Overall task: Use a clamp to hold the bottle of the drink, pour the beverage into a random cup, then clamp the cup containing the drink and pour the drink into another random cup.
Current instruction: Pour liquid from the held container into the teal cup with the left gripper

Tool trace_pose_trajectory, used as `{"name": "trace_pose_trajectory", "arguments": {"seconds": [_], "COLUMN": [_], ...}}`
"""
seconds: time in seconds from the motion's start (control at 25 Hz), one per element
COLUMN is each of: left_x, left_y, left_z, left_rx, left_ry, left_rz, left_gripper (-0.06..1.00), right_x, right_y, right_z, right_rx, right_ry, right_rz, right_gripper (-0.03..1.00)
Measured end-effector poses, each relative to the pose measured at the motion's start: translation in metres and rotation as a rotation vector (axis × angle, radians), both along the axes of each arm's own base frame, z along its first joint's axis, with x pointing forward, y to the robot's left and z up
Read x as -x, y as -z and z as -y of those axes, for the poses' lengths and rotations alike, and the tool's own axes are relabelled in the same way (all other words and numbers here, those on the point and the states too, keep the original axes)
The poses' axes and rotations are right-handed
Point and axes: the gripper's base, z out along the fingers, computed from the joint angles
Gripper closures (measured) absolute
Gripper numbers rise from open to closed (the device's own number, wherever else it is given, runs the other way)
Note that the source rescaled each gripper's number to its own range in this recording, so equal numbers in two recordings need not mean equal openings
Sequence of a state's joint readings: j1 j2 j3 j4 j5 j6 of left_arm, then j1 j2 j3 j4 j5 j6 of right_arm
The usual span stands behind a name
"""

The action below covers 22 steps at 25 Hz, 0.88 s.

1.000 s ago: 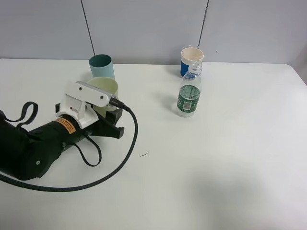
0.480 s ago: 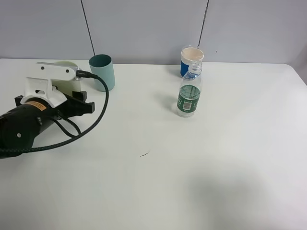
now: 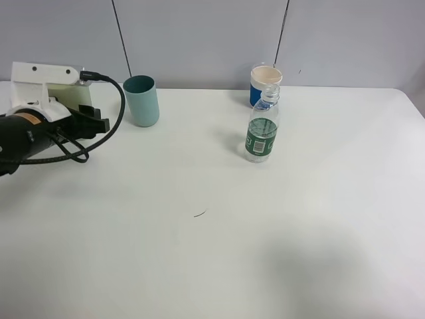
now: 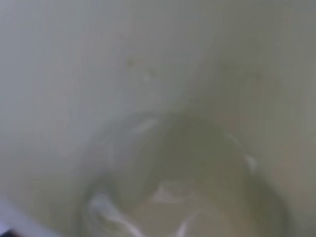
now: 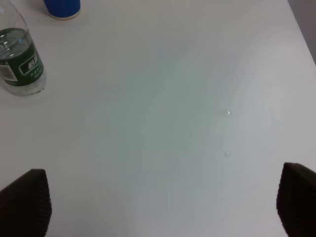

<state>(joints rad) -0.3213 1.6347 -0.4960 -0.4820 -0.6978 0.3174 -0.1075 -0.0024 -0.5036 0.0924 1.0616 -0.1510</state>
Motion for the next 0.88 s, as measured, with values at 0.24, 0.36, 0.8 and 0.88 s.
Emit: {"name": "trace_pose_trajectory", "arguments": {"seconds": [0.24, 0.36, 0.8, 0.88], "left_x": [-0.031, -0.043, -0.082, -0.086], "left_y": [-0.025, -0.035, -0.04, -0.039], "left_z": [0.002, -0.001, -0.013, -0.014], "left_rx": [-0.117, -0.182, -0.415, -0.454], "left_ry": [0.061, 0.084, 0.085, 0.093], "left_rz": [0.029, 0.024, -0.034, -0.042], "left_gripper": [0.9, 0.9, 0.9, 0.9], "right_x": [0.0, 0.0, 0.0, 0.0], "right_y": [0.0, 0.0, 0.0, 0.0], "right_z": [0.0, 0.0, 0.0, 0.0], "right_rx": [-0.001, -0.001, -0.001, -0.001], "right_ry": [0.0, 0.0, 0.0, 0.0], "right_rz": [0.0, 0.0, 0.0, 0.0], "right_gripper": [0.15, 0.15, 0.15, 0.15]}}
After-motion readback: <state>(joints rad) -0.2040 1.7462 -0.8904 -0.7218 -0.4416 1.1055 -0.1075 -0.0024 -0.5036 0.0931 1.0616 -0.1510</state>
